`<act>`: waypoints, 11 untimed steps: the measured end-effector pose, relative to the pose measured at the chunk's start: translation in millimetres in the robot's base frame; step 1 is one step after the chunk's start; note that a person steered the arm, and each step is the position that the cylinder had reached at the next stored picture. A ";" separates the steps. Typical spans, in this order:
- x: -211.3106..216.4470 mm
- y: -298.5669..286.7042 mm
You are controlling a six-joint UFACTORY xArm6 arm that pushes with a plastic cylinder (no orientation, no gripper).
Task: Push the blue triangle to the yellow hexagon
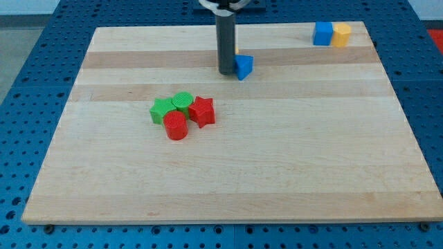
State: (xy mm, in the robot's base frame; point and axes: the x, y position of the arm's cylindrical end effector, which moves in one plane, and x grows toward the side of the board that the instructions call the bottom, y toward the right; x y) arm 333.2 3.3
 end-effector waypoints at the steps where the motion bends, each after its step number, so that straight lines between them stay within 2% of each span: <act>1: -0.7 34.2; 3: -14.1 112.3; 5: -14.6 165.7; 7: 2.9 176.6; 10: 3.4 227.5; 11: 0.8 228.8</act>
